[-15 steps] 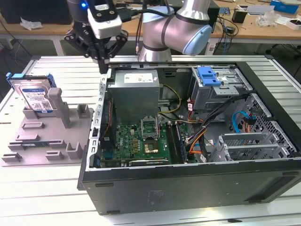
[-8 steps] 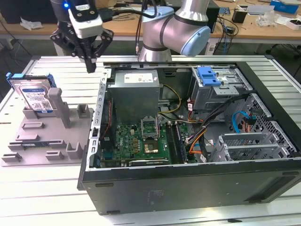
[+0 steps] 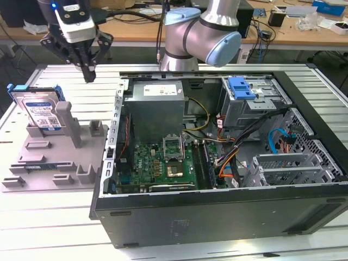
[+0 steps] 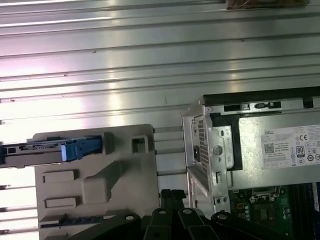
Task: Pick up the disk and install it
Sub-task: 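Reach for the disk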
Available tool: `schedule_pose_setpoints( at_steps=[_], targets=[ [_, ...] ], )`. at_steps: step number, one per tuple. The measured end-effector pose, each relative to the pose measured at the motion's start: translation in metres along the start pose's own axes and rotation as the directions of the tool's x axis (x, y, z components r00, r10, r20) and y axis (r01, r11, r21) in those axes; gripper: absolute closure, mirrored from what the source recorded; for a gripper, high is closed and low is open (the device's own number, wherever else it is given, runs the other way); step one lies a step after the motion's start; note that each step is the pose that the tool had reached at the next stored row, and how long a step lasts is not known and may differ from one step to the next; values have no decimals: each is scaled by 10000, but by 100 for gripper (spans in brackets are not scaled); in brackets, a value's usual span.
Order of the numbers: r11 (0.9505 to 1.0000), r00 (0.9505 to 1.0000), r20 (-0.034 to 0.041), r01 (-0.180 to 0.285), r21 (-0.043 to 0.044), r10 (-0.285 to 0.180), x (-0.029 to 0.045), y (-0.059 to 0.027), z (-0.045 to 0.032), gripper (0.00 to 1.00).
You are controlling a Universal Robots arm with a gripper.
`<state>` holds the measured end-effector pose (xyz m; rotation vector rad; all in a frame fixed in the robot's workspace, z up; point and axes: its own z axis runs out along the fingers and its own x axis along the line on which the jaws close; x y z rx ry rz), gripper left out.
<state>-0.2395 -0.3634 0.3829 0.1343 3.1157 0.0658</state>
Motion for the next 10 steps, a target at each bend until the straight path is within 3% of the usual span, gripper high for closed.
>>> schedule_pose_setpoints(
  at_steps=[10],
  targets=[
    [10000, 10000, 0, -29, 1, 29, 351, 70, 16, 89]
  ],
)
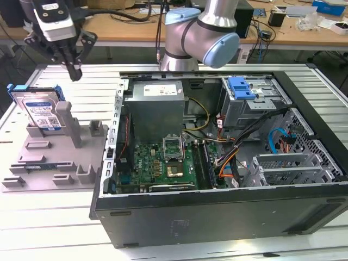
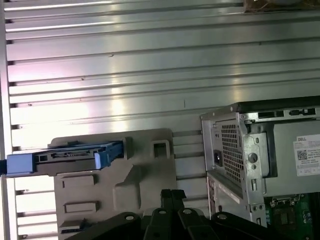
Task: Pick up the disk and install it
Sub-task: 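Reach for the disk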
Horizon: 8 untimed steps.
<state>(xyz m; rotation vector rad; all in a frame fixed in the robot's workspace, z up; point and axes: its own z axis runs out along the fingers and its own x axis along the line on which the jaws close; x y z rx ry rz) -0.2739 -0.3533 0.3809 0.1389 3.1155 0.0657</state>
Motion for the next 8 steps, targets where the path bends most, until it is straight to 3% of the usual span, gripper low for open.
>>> schedule_pose_setpoints(
  at_steps=[8],
  targets=[
    [10000, 10000, 2, -36, 1, 36, 341, 61, 12, 89]
  ],
)
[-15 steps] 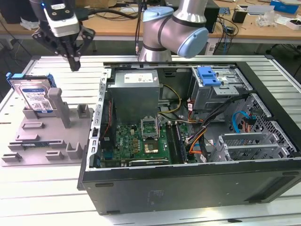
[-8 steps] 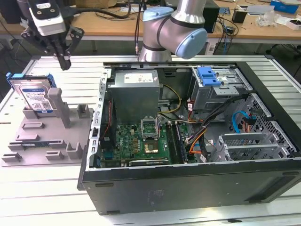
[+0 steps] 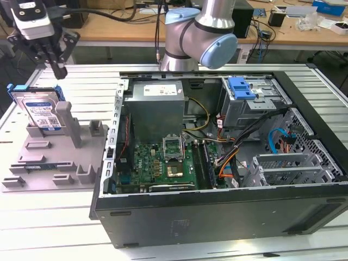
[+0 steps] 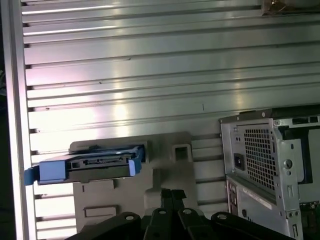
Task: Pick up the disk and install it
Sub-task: 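Reach for the disk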
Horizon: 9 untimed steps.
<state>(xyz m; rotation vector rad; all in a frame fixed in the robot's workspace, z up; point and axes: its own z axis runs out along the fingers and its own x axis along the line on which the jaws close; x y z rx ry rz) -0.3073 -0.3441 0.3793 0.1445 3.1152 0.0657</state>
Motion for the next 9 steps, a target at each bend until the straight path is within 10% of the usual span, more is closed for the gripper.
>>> schedule_pose_setpoints(
  at_steps=[9],
  targets=[
    [10000, 10000, 3, -42, 1, 42, 343, 67, 8, 89]
  ],
)
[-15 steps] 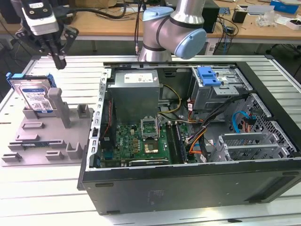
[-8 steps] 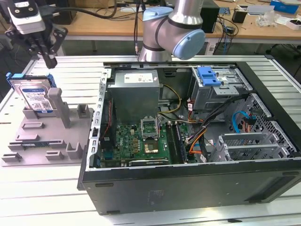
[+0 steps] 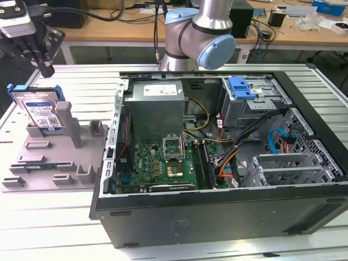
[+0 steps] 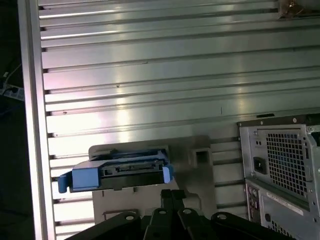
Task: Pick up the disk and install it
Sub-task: 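Reach for the disk, then pick up the disk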
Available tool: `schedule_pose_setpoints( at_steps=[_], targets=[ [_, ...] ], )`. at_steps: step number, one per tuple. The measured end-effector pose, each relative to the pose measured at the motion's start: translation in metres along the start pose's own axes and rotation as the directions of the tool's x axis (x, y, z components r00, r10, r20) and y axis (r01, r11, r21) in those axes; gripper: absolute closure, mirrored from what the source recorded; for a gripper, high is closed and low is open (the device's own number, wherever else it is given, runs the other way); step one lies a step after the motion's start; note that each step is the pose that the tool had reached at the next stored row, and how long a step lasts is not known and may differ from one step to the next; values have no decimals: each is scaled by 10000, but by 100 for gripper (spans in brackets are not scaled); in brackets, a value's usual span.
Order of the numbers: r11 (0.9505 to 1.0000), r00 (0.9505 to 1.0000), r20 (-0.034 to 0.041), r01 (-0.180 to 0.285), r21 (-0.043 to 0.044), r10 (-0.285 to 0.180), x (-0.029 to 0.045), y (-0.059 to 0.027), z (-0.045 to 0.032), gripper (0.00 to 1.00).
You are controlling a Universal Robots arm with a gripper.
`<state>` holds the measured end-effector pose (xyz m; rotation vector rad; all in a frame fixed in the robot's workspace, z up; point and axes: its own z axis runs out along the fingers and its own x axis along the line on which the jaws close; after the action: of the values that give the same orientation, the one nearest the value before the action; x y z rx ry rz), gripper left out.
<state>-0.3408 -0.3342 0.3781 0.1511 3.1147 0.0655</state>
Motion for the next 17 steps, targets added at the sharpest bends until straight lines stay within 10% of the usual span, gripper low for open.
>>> schedule_pose_setpoints(
  at_steps=[8, 17],
  targets=[
    [10000, 10000, 3, -74, 2, 74, 460, 83, 6, 89],
    [10000, 10000, 7, -76, 35, 76, 480, 91, 7, 89]
  ],
)
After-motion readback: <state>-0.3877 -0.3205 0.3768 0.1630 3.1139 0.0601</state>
